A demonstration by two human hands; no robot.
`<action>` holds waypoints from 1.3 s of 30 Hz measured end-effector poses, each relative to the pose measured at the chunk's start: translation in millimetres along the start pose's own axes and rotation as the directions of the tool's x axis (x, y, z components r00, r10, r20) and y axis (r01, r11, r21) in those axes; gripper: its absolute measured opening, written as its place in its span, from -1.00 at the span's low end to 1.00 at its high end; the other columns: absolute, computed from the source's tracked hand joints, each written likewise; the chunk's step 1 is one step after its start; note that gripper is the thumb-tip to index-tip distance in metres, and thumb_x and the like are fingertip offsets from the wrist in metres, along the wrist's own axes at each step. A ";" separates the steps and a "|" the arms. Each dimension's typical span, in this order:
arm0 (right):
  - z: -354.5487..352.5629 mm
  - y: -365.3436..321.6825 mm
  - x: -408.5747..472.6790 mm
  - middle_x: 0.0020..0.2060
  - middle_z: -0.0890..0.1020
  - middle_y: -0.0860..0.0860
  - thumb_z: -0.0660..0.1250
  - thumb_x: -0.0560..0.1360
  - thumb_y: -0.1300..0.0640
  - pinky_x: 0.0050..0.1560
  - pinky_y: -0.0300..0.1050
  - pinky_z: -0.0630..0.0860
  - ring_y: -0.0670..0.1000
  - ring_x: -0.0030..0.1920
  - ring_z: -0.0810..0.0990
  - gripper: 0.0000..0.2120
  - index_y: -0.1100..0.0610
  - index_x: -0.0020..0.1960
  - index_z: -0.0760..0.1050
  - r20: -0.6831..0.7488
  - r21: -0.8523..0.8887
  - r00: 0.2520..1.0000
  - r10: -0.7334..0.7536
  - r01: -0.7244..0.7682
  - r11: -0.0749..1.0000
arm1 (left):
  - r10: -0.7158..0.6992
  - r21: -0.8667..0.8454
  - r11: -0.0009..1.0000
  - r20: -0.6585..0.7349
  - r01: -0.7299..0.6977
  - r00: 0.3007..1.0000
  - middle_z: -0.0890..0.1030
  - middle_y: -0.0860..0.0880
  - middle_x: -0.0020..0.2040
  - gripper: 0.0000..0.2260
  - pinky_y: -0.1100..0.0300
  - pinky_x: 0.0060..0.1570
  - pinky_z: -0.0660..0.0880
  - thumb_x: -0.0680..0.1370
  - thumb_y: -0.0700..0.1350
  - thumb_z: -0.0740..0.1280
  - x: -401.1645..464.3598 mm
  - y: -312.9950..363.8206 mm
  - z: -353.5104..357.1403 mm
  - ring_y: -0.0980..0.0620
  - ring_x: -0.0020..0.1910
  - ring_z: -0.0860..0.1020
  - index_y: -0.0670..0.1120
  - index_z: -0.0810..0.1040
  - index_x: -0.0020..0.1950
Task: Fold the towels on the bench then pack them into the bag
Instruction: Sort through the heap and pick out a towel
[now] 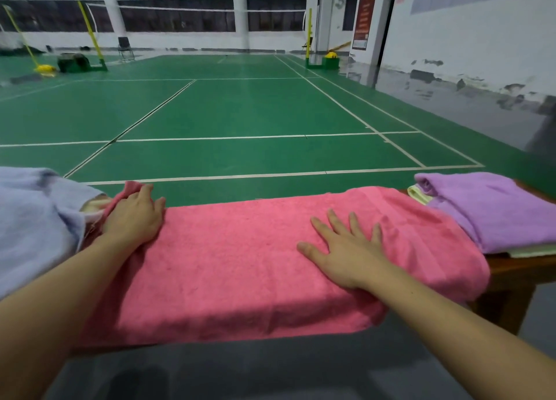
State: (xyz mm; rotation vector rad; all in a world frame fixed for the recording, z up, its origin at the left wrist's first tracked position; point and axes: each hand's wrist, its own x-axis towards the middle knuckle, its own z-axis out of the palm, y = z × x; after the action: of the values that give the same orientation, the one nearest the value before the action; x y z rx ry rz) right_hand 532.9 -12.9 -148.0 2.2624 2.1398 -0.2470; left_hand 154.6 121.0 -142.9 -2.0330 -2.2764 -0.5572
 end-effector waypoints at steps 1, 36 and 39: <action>0.1 0.0 -0.6 0.62 -0.23 -0.15 -0.26 0.43 -0.59 0.47 0.48 -0.32 0.18 0.62 -0.26 -0.18 -0.29 0.61 -0.21 -0.005 0.006 1.000 -0.002 0.002 1.000 | 0.040 0.007 0.999 -0.048 -0.040 0.998 0.56 -0.31 0.30 -0.61 -0.17 0.26 0.46 0.65 0.03 0.18 -5.3 10.5 -2.8 -0.33 0.25 0.53 -0.16 0.44 0.40; -49.0 159.9 -28.4 -0.13 0.73 0.07 0.08 0.71 -0.03 -0.03 0.11 0.68 0.05 -0.16 0.70 -0.61 0.16 0.11 0.62 -0.187 0.888 0.860 0.475 -0.059 0.457 | 0.478 -0.714 0.698 0.520 0.053 0.708 0.61 -0.13 -0.36 -0.69 -0.10 -0.04 0.64 0.38 -0.26 0.62 -150.1 395.9 36.5 -0.05 -0.35 0.58 -0.10 0.51 -0.39; -55.2 160.3 0.2 -0.13 0.70 0.13 0.20 0.62 0.06 -0.03 0.29 0.61 0.15 -0.24 0.60 -0.66 0.30 -0.02 0.60 -0.235 0.851 0.881 0.410 -0.018 0.525 | 0.502 -0.654 0.753 0.495 -0.075 0.709 0.58 -0.14 -0.35 -0.65 0.09 -0.33 0.59 0.41 -0.28 0.58 -146.0 387.9 32.8 -0.06 -0.41 0.58 -0.05 0.43 -0.33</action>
State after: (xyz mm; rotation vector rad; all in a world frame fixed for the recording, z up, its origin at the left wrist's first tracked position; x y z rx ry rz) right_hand 697.8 -15.8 -108.8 3.3514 2.1106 -1.1027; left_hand 557.6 21.1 -119.8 -3.3155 -2.1004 -0.6795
